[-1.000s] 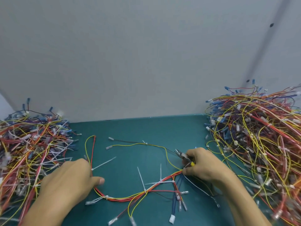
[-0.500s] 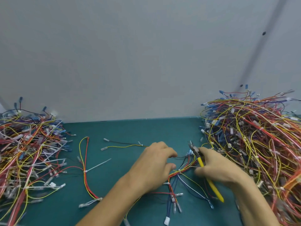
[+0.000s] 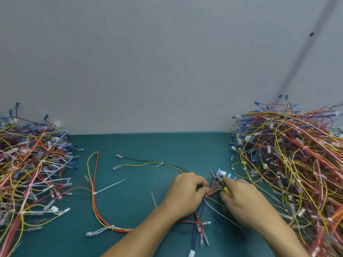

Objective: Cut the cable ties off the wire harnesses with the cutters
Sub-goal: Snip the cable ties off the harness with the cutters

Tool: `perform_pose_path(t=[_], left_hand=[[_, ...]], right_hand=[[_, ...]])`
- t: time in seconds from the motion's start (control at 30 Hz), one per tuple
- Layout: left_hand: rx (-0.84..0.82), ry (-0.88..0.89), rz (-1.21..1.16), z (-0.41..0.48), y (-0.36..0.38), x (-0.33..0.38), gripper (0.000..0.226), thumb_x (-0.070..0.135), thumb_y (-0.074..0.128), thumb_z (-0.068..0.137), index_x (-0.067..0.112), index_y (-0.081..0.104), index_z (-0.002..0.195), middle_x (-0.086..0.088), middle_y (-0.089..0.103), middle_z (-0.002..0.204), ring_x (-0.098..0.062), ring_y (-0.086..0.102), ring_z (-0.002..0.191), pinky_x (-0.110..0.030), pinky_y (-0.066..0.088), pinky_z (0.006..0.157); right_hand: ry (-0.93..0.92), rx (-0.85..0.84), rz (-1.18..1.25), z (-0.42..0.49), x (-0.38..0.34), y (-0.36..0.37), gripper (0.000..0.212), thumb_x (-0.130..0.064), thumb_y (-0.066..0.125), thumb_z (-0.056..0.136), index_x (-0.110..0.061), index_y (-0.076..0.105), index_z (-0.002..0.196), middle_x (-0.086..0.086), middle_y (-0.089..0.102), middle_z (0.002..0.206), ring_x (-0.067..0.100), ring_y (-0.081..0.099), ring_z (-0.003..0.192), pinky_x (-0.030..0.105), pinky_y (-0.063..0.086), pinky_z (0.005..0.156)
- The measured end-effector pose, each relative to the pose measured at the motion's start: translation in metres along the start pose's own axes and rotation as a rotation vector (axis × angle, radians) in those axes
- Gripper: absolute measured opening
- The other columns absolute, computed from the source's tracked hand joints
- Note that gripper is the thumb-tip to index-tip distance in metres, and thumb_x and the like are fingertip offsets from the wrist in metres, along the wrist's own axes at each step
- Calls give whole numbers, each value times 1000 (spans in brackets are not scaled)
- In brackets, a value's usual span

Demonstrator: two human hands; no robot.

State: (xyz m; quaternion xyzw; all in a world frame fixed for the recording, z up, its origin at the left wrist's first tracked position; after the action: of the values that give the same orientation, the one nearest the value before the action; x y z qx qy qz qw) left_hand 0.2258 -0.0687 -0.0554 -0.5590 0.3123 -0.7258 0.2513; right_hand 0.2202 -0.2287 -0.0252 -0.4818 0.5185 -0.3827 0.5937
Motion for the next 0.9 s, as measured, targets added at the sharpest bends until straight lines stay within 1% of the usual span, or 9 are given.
perform_pose_path(t=[0.07, 0.13, 0.2, 0.3, 0.4, 0.6, 0.73, 0.83, 0.9], left_hand=[[50, -40, -110, 0, 1, -6, 11, 27, 67, 84, 21, 74, 91, 4, 70, 88, -8, 60, 85, -19, 43, 78], [92, -71, -215, -2, 0, -11, 9, 23, 69, 82, 21, 75, 89, 10, 71, 80, 2, 59, 74, -12, 42, 72], [113, -92, -291, -3, 0, -14, 6, 20, 70, 82, 22, 75, 87, 15, 68, 70, 5, 57, 65, -9, 42, 66], [153, -102, -338, -4, 0, -15, 7, 17, 73, 81, 21, 74, 86, 18, 64, 63, 6, 55, 60, -5, 38, 61], [166, -106, -367, -4, 1, -15, 9, 18, 74, 80, 20, 73, 88, 17, 65, 63, 5, 55, 59, -5, 38, 61], [131, -70, -289, -5, 1, -14, 5, 17, 75, 78, 19, 75, 83, 16, 66, 65, 3, 58, 63, -8, 42, 64], [151, -68, -311, -6, 0, -13, 5, 14, 74, 79, 19, 75, 80, 14, 68, 67, 1, 61, 64, -9, 43, 64], [178, -69, -328, -9, -2, -14, 7, 13, 75, 79, 19, 76, 78, 13, 70, 67, -3, 62, 64, -11, 45, 64], [195, -79, -364, -11, -4, -16, 8, 10, 75, 78, 18, 76, 77, 14, 70, 70, -1, 63, 66, -11, 46, 66]], right_hand=[[1, 19, -77, -6, -1, -2, 12, -34, 40, 92, -23, 43, 95, 3, 57, 106, 29, 56, 103, 34, 41, 74], [21, 7, -139, -13, -2, -6, 12, -33, 41, 88, -23, 41, 94, 2, 59, 103, 29, 57, 100, 33, 38, 67], [30, -4, -201, -18, -3, -9, 14, -33, 42, 87, -23, 44, 96, 1, 59, 103, 28, 57, 100, 32, 36, 66], [2, 4, -283, -23, -6, -12, 21, -31, 43, 88, -25, 54, 105, -2, 58, 110, 24, 56, 107, 31, 39, 72], [-24, -24, -332, -26, -11, -12, 25, -29, 44, 88, -26, 55, 110, -2, 57, 115, 23, 54, 112, 30, 42, 80], [-20, -96, -351, -28, -14, -11, 26, -26, 45, 87, -25, 57, 110, 0, 57, 115, 25, 53, 112, 31, 42, 81], [-35, -92, -373, -29, -15, -6, 25, -25, 44, 87, -25, 56, 109, 1, 56, 115, 26, 51, 113, 31, 41, 81], [-49, -70, -377, -29, -20, -2, 27, -25, 45, 87, -25, 55, 112, 1, 55, 116, 26, 49, 113, 32, 39, 84], [-56, -49, -363, -29, -24, 2, 29, -25, 44, 87, -25, 54, 114, 2, 54, 116, 26, 47, 113, 33, 38, 86]])
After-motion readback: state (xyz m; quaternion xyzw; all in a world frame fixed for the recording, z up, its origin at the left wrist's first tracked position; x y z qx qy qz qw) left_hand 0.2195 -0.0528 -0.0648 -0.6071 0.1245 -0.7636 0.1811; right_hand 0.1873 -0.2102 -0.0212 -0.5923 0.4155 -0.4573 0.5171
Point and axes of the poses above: each hand's wrist, its own z-axis towards the middle knuckle, its own y-axis out of the palm, x = y × z, the point moved 1 cm from there along z, towards the middle knuckle
